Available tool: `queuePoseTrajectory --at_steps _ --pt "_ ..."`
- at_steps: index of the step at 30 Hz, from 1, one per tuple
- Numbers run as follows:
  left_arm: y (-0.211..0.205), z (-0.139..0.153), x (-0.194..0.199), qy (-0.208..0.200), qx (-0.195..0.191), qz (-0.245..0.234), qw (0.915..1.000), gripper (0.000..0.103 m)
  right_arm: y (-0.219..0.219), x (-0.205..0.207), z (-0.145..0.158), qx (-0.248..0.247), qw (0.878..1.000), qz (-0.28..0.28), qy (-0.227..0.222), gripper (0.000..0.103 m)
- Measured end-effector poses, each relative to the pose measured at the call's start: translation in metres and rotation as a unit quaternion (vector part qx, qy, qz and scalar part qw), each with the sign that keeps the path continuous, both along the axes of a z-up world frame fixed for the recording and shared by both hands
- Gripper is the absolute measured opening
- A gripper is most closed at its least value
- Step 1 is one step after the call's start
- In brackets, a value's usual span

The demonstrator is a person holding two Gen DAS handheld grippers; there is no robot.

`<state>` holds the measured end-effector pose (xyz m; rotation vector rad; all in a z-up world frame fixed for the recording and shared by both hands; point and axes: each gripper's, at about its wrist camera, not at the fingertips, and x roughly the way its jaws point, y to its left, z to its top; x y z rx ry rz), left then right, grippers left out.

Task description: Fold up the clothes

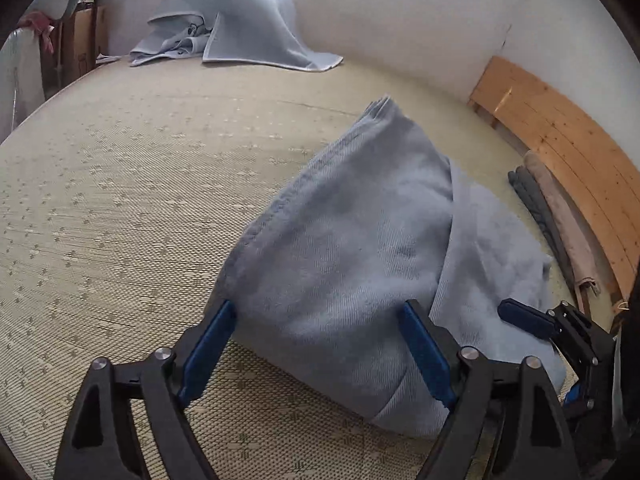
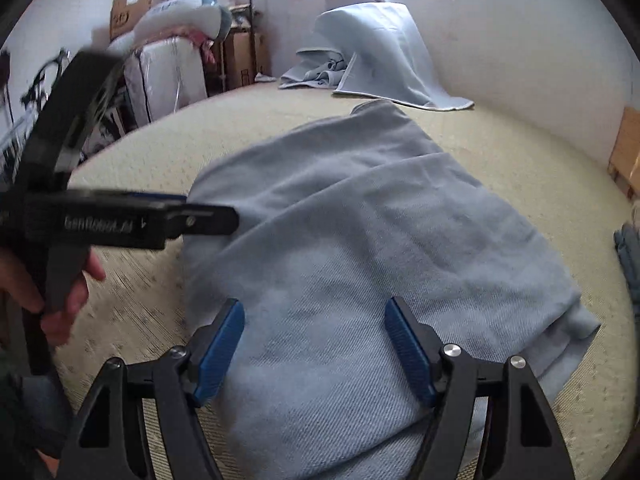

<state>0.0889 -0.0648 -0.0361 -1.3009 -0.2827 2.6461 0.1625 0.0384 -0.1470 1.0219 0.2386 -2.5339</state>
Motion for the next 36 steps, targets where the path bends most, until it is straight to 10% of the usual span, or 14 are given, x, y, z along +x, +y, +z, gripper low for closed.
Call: queuePoseTrajectory --at_steps 8,23,36 --pt "-0.019 0.003 0.003 -0.031 0.067 0.038 0.9965 0.091 0.006 -0.002 -0.001 -0.018 1.0 -0.001 -0.008 0.077" --pt "-0.05 -0.02 0.007 -0.118 0.28 0.107 0.9467 0.091 0.013 0.007 0.037 -0.049 0.998 -0.018 0.028 0.078" --pt "-0.039 -0.038 -0.007 -0.146 0.327 0.111 0.9269 0.091 -0.005 0.018 0.039 -0.019 0.999 0.014 0.04 0.081"
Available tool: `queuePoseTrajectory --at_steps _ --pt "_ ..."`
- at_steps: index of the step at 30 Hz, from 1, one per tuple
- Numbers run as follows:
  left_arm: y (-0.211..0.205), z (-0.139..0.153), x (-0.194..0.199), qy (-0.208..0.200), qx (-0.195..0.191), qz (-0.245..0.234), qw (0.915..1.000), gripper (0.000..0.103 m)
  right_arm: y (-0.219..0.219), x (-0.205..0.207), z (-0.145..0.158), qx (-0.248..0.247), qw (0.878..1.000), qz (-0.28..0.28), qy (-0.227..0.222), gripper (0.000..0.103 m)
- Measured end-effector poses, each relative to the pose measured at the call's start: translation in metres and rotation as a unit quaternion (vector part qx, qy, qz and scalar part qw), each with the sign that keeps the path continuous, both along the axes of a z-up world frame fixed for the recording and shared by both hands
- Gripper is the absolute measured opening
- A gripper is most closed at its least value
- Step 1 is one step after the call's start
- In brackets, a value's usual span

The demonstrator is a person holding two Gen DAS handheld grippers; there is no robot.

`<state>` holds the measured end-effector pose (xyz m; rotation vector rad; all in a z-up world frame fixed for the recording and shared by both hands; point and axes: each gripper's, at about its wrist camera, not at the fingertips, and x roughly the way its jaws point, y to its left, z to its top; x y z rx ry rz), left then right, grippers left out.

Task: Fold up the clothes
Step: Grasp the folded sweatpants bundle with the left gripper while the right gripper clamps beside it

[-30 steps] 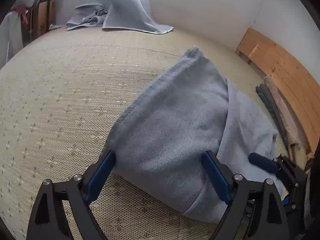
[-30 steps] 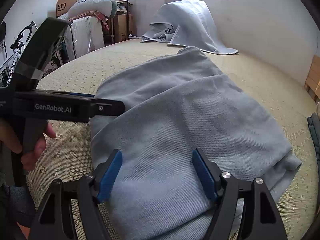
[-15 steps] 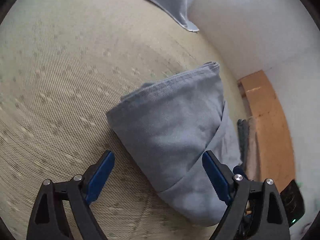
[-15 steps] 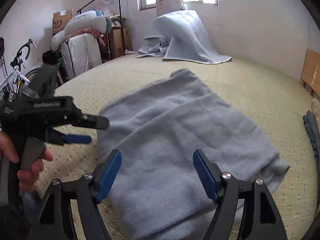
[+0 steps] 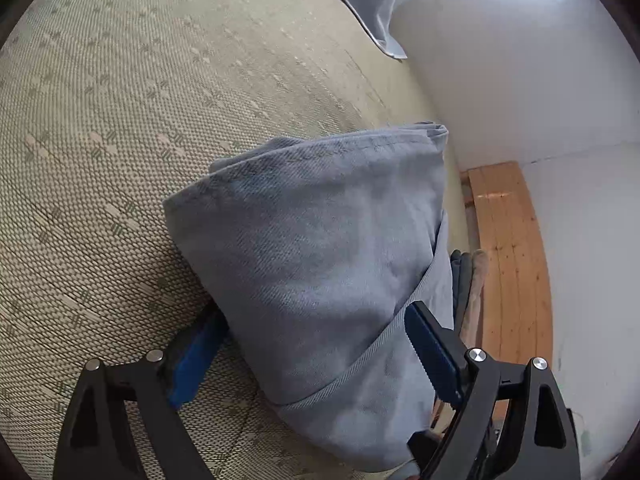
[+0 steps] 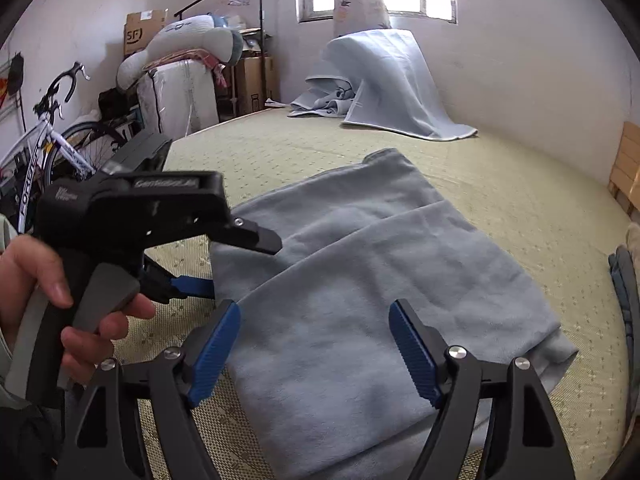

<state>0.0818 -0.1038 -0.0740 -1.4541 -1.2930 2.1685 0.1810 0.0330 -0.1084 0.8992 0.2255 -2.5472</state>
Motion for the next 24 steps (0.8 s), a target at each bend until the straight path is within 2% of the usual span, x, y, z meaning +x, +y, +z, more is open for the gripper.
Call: queuePoseTrajectory --at_steps 8,17,22,24 --pt "0.003 0.0 0.001 -0.004 0.006 0.003 1.0 0.091 -0.018 0.009 -0.009 0.045 0.998 0.035 0.011 0.082" --pt "0.003 0.026 0.005 0.029 0.053 0.006 0.9981 0.091 -0.037 0.016 -0.02 0.091 0.994 0.063 0.02 0.083" --pt "0.002 0.04 0.002 0.043 0.076 -0.001 0.9962 0.091 -0.051 0.022 -0.026 0.137 0.988 0.053 0.056 0.086" --pt "-0.001 0.044 -0.003 0.046 0.087 -0.005 0.9951 0.091 -0.059 0.025 -0.028 0.169 0.981 0.046 0.081 0.087"
